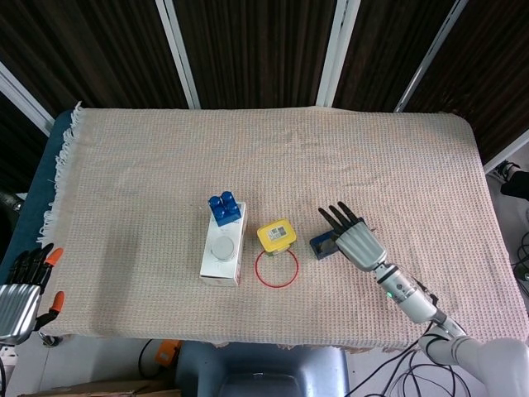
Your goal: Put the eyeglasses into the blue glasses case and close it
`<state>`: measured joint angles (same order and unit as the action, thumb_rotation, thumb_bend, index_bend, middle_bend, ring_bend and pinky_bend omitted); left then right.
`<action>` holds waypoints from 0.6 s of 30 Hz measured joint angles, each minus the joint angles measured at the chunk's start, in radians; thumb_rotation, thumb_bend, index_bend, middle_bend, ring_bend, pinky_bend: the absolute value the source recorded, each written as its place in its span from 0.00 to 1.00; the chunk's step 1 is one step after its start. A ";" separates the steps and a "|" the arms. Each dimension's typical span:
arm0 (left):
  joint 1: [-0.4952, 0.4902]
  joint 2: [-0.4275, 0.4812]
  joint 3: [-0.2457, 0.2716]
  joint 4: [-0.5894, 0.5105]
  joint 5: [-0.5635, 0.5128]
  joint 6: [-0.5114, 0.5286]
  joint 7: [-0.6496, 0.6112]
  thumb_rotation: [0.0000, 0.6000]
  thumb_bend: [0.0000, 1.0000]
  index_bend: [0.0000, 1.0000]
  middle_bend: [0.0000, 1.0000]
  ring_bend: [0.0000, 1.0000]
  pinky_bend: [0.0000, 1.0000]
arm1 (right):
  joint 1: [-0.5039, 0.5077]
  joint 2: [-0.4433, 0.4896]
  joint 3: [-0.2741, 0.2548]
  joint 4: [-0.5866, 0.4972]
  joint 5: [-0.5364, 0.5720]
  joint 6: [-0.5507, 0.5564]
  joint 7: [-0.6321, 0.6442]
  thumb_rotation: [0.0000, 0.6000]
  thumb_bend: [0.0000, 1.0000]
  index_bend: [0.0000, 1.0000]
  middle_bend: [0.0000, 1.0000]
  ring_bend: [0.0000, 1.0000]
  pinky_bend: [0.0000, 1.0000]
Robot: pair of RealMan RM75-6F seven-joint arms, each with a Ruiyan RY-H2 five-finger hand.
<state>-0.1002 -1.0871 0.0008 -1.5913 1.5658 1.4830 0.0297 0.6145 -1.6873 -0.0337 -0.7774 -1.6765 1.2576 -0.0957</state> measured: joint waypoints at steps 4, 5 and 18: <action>0.001 0.001 0.000 0.000 0.001 0.002 -0.002 1.00 0.45 0.00 0.00 0.00 0.04 | 0.005 -0.004 0.008 0.004 0.012 -0.022 -0.002 1.00 0.66 0.64 0.11 0.00 0.00; 0.001 0.000 0.000 0.000 0.002 0.001 -0.002 1.00 0.45 0.00 0.00 0.00 0.04 | 0.008 -0.004 0.012 0.004 0.017 -0.032 -0.003 1.00 0.66 0.60 0.11 0.00 0.00; 0.003 0.001 0.000 -0.002 0.000 0.002 0.001 1.00 0.45 0.00 0.00 0.00 0.04 | 0.050 -0.043 0.075 0.038 0.100 -0.147 -0.067 1.00 0.66 0.41 0.06 0.00 0.00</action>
<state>-0.0974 -1.0865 0.0010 -1.5930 1.5656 1.4855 0.0303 0.6641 -1.7302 0.0417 -0.7390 -1.5761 1.1107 -0.1629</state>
